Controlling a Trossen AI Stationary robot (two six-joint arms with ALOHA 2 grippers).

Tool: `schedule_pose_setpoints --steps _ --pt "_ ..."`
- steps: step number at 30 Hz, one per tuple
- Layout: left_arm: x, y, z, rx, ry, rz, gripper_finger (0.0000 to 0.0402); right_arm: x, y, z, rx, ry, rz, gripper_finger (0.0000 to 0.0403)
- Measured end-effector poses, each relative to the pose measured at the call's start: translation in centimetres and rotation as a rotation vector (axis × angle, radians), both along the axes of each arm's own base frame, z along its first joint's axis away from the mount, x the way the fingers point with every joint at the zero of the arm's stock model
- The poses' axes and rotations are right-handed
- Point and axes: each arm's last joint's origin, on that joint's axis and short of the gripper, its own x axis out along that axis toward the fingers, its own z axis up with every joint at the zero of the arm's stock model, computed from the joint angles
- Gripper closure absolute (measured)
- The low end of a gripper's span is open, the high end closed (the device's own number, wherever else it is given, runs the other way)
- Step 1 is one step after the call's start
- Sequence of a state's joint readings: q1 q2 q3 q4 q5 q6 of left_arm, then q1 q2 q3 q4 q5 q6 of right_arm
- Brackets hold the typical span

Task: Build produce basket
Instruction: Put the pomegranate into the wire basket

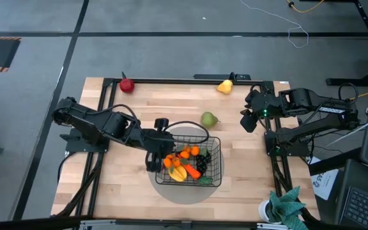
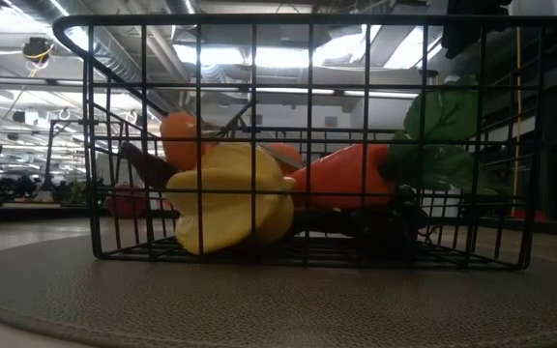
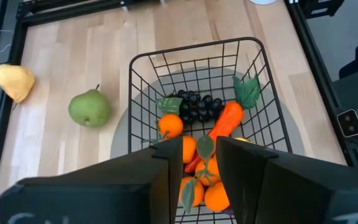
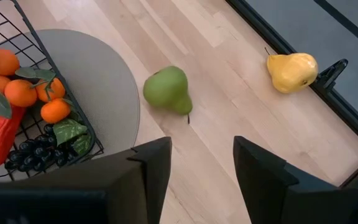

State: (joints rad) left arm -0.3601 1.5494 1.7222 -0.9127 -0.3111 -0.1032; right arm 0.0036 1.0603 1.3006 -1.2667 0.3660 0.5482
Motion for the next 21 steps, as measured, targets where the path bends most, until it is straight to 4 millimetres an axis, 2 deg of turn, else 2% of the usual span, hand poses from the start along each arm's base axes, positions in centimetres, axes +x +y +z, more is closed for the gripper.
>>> schedule_pose_setpoints --steps 21 --pt "0.01 0.08 0.02 0.016 -0.006 0.018 0.0316 0.00 -0.01 0.00 0.000 0.000 -0.001 0.0242"
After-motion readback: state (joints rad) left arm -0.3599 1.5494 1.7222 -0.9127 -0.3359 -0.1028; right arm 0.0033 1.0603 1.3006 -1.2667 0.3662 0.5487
